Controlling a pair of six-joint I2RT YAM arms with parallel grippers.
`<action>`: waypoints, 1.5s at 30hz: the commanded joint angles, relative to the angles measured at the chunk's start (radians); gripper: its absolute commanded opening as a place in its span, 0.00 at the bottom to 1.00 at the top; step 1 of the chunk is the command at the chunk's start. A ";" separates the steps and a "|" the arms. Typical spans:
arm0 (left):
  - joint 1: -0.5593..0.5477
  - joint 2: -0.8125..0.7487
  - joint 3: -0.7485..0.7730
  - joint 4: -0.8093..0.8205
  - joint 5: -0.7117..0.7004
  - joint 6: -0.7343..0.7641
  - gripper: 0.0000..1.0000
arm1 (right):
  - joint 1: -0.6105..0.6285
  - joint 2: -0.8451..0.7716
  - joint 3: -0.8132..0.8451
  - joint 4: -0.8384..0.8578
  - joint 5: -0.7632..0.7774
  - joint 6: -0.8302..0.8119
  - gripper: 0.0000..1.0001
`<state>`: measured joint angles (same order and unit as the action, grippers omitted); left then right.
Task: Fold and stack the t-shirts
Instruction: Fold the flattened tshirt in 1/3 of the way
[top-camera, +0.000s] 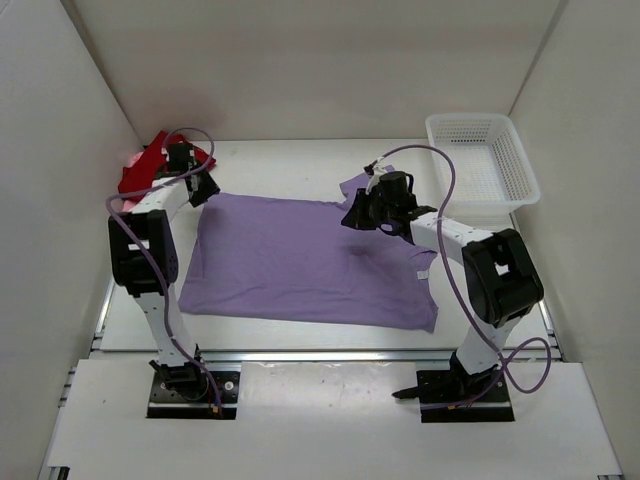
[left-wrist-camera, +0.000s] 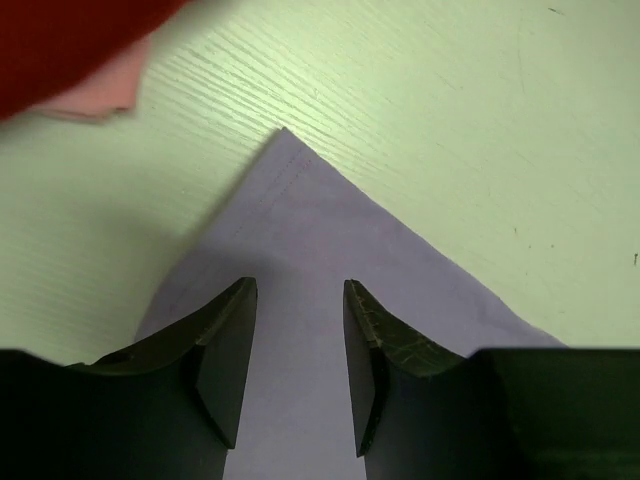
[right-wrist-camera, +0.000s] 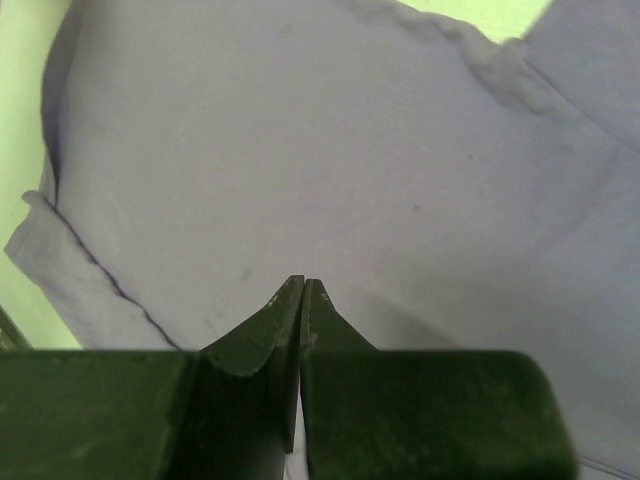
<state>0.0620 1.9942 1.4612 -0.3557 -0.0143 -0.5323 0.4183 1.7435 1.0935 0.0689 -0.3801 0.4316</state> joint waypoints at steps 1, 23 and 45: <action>0.004 -0.049 0.036 -0.088 -0.033 0.086 0.51 | 0.000 -0.012 0.010 0.084 -0.016 0.006 0.00; -0.030 -0.520 -0.651 0.006 -0.092 0.049 0.00 | 0.247 -0.180 -0.412 0.316 -0.071 0.042 0.00; 0.114 -0.448 -0.608 -0.038 -0.128 0.074 0.02 | 0.105 -0.163 -0.627 0.356 -0.039 0.064 0.00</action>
<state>0.1398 1.5692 0.8200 -0.3889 -0.1207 -0.4694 0.5457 1.5703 0.4934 0.4103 -0.4385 0.5064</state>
